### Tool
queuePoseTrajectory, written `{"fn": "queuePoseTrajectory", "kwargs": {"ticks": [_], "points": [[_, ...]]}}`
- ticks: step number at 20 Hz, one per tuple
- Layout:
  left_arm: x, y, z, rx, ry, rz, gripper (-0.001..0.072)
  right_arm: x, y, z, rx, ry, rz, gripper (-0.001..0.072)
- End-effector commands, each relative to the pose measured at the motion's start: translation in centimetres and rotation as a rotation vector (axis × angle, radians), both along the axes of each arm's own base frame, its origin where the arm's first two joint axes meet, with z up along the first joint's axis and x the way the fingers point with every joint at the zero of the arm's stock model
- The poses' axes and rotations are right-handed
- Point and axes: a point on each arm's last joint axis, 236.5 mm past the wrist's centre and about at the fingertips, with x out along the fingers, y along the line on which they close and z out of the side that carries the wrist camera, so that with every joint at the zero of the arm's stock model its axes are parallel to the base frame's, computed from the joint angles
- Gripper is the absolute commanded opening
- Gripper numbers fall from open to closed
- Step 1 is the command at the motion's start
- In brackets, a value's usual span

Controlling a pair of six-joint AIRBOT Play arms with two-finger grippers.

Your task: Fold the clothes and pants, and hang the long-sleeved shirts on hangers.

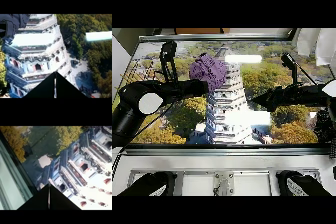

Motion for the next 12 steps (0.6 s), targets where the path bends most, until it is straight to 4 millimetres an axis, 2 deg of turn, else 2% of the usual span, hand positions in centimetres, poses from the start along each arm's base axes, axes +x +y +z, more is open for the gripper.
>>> {"fn": "queuePoseTrajectory", "kwargs": {"ticks": [1,6,7,8,10,12], "points": [[0.0,0.0,0.0,0.0,-0.001,0.001,0.0019,0.0,0.0,0.0,0.0,0.001,0.001,0.0023],[0.5,-0.1,0.5,-0.01,-0.029,0.004,0.002,0.0,0.0,0.0,0.0,0.001,0.001,0.0023],[1.1,-0.2,1.3,-0.003,-0.086,-0.014,0.0232,0.0,0.0,0.0,0.0,0.001,0.001,0.0023],[1.8,-0.3,2.3,0.023,-0.162,-0.047,0.0691,0.0,0.0,0.0,0.0,0.001,0.001,0.0023],[4.5,0.5,4.0,0.002,-0.266,-0.008,0.0672,0.0,0.0,0.0,0.0,0.001,0.001,0.0023],[8.1,3.0,3.0,0.024,-0.241,0.068,0.0672,0.0,0.0,0.0,0.0,0.001,0.001,0.0023]]}}
